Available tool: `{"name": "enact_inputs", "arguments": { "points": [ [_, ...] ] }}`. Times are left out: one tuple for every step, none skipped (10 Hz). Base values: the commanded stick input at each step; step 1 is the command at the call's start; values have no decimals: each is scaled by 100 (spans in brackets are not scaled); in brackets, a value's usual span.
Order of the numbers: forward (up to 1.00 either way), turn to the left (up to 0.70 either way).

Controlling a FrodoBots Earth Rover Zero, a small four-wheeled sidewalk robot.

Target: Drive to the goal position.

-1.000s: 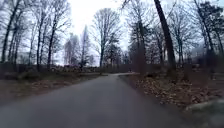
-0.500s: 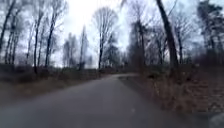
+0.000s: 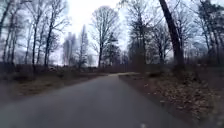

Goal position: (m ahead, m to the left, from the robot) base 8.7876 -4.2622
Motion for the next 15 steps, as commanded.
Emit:
{"name": "enact_inputs", "arguments": {
  "points": [
    [100, 0],
    [100, 0],
    [100, 0],
    [100, 0],
    [100, 0],
    [100, 0],
    [100, 0],
    [100, 0],
    [100, 0],
    [100, 0],
    [100, 0],
    [100, 0],
    [100, 0],
    [100, 0],
    [100, 0]
  ]
}}
